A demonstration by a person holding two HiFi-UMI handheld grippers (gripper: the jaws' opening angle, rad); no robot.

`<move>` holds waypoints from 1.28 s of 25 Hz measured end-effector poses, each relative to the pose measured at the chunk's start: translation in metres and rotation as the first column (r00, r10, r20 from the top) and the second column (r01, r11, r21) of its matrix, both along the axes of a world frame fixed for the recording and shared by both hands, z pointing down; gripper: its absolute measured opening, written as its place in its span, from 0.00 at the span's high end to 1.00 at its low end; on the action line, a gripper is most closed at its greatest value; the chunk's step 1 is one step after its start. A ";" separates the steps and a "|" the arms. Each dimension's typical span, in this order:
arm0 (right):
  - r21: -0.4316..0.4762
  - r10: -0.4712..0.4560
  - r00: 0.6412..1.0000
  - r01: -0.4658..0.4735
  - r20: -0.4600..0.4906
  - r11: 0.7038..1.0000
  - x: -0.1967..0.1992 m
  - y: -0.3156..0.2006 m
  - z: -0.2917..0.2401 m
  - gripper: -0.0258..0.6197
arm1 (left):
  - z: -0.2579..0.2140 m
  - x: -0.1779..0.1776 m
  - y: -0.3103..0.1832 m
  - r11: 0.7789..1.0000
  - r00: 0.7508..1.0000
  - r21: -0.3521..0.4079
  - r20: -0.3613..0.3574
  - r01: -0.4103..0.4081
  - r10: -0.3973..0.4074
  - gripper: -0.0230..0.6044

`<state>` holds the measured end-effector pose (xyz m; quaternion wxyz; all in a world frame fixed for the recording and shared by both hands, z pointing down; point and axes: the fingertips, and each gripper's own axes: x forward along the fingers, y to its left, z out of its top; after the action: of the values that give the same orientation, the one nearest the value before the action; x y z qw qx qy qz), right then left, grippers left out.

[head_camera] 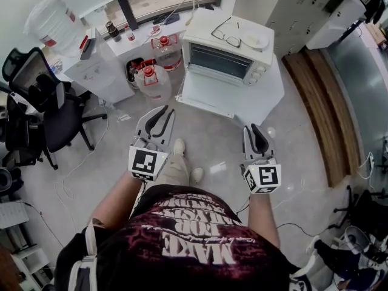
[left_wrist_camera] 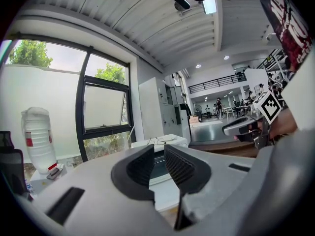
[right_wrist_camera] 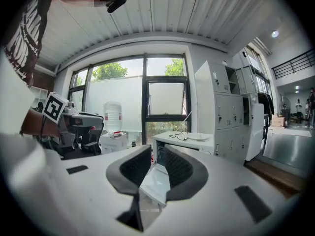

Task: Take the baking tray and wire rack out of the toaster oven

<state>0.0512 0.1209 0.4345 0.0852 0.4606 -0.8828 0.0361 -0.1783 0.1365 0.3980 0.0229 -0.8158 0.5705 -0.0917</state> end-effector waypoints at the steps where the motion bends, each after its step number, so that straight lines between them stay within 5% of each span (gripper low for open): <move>1: 0.001 0.000 1.000 0.000 -0.001 1.000 0.001 -0.001 -0.001 0.84 | -0.001 0.001 -0.001 1.000 1.000 0.000 0.000 -0.001 0.001 0.88; 32: -0.028 0.022 1.000 -0.022 0.010 0.999 -0.023 -0.073 -0.001 0.84 | 0.001 -0.013 -0.082 0.999 0.999 -0.022 0.006 -0.042 0.042 0.88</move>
<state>0.0286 0.0478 0.4338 0.0869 0.4689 -0.8775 0.0519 -0.1911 0.0540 0.3992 0.0178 -0.8275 0.5522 -0.0999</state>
